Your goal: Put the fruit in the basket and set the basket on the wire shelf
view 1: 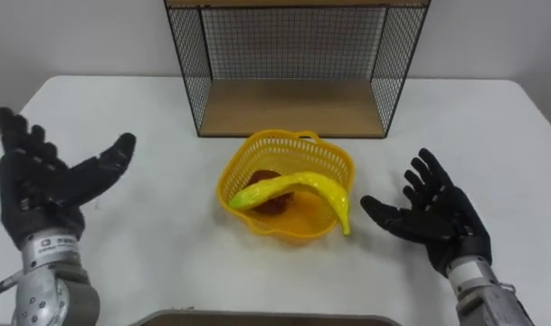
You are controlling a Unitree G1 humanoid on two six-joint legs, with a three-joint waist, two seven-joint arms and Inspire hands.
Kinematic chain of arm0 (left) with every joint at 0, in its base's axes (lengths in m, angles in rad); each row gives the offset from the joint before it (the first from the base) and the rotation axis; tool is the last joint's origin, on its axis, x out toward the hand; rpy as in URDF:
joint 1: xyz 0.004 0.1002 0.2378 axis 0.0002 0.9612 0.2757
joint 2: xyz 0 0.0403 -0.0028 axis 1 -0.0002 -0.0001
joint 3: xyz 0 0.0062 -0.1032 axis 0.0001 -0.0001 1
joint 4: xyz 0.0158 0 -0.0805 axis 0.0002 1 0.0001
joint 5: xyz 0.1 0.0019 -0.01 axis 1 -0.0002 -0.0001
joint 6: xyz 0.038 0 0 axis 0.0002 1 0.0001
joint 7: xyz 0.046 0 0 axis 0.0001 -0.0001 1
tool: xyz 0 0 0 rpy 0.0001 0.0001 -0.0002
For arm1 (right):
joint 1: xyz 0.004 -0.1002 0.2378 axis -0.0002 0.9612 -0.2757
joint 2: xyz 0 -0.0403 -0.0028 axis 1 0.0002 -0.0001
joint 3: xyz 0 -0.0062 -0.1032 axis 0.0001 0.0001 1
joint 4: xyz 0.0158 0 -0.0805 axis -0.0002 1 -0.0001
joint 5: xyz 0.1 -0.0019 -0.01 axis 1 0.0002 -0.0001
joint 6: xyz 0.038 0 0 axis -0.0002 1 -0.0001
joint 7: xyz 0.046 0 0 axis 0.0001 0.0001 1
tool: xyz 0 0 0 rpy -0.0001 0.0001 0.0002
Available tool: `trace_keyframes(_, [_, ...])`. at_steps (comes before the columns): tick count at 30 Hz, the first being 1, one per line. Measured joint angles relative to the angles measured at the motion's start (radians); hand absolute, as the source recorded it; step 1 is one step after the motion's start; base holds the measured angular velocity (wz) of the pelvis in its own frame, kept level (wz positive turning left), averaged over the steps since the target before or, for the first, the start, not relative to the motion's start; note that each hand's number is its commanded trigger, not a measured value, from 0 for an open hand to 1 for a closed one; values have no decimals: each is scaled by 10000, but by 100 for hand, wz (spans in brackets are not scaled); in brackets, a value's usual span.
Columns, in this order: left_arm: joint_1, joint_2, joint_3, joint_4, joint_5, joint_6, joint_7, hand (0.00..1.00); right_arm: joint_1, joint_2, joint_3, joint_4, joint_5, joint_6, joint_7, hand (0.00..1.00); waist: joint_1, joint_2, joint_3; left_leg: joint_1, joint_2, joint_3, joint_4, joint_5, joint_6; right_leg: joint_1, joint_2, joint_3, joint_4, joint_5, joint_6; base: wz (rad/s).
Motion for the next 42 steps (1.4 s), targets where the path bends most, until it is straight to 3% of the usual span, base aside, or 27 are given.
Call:
trace_keyframes(9, [-9,-31,-658,1596,-557,229,-1475,0,-32,223,345,103,71,-31,289,0,-286,146,39,24,92,208,-88,-6,-11,-6,51,162,17,26,-35,-5])
trace_keyframes(15, [-18,-64,-1046,1693,-1742,517,-2004,0,-337,442,628,429,1629,-35,481,0,-350,130,43,164,119,340,-179,1,-15,-8,61,340,145,25,-34,-9])
trace_keyframes(27, [-18,-233,-1267,1691,-2233,887,-2241,0,-340,422,1236,441,3004,-36,808,0,-298,169,24,206,252,572,-148,-4,-53,-194,145,591,319,43,-66,-6])
trace_keyframes(42, [-38,-242,-1671,1689,-2492,932,-2539,0,-375,422,1675,762,3185,-37,1096,0,-305,96,15,96,253,575,-154,8,-65,-296,156,615,316,50,-77,0])
